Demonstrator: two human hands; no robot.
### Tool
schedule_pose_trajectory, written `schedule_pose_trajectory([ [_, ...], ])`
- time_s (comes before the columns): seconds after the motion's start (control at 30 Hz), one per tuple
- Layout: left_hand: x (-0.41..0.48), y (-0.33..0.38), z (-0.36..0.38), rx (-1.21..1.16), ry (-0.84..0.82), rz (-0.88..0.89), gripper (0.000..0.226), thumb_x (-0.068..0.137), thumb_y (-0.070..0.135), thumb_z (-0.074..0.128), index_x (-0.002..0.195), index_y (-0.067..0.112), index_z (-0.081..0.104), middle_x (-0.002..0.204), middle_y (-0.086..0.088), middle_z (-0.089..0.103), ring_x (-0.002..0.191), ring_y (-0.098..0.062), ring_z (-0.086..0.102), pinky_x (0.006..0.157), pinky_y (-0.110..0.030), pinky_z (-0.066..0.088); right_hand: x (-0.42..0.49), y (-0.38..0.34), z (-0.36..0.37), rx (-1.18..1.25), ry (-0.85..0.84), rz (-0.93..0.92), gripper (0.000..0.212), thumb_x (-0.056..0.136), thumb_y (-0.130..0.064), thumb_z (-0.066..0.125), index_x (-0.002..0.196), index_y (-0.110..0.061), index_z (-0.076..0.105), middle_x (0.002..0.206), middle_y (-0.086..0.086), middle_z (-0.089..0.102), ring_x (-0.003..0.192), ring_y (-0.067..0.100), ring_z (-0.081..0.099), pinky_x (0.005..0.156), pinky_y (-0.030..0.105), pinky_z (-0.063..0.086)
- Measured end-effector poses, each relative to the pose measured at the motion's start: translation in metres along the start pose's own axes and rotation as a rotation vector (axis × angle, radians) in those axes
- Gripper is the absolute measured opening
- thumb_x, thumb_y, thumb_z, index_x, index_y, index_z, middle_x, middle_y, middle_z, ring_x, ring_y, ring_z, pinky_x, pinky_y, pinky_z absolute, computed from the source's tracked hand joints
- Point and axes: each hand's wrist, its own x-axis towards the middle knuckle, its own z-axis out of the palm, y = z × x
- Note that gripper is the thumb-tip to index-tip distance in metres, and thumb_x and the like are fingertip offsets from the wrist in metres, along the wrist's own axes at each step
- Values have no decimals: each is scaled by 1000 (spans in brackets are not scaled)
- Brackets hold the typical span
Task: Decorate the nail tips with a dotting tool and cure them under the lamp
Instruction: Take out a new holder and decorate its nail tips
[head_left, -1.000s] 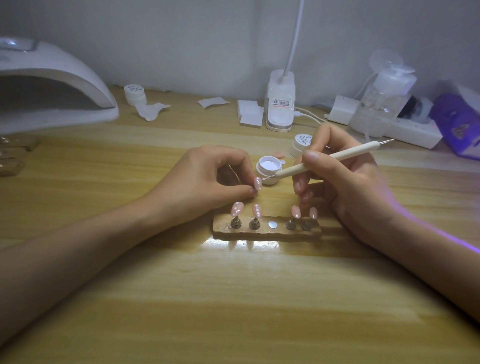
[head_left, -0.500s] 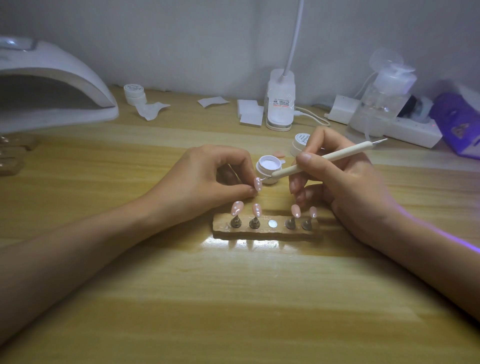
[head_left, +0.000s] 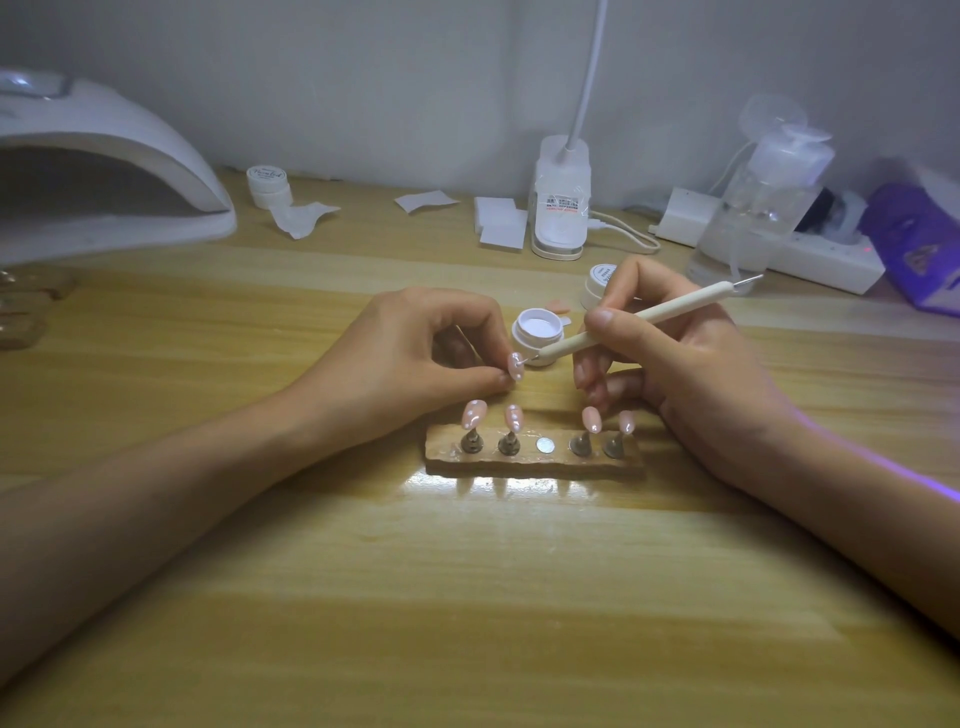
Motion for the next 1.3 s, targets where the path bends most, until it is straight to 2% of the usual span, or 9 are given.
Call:
schedule_pose_trajectory([
  [0.13,0,0,0,5,1,1,20,79,8,78,73,24,69,74,14,71,66,-1,67,65,-8,44,0,0,0,-6,-1,-11,20,89,-18,61,71,-21,53,60,6,62,53,24,59,41,25,47],
  [0.37,0,-1,0,-1,4,-3,18,79,6,78,74,21,70,75,14,72,66,-1,67,66,-9,44,0,1,-1,-7,-3,-2,18,89,-19,60,76,-16,49,60,8,62,46,23,59,38,20,44],
  [0.6,0,0,0,6,4,-4,18,78,8,78,74,23,69,75,15,71,67,0,67,66,-9,44,0,1,0,1,0,-7,19,89,-19,61,73,-18,51,59,7,62,50,23,59,40,22,45],
  [0.97,0,1,0,2,-2,2,18,79,7,78,74,22,69,75,16,71,67,-1,67,66,-9,45,0,-1,1,-5,6,-63,21,91,-18,59,72,-23,52,61,4,62,56,20,59,43,34,50],
  [1.13,0,1,0,-5,-9,6,19,79,6,78,74,22,70,75,12,72,66,-1,67,66,-9,45,-1,-1,0,-6,8,-84,22,92,-19,59,71,-25,54,61,2,63,56,18,60,44,27,48],
  [1.3,0,1,-1,15,-7,19,22,78,4,78,72,24,69,74,19,69,66,2,65,63,-4,40,-1,-1,0,-1,14,-95,22,92,-18,59,72,-24,54,61,2,63,56,17,60,46,24,49],
])
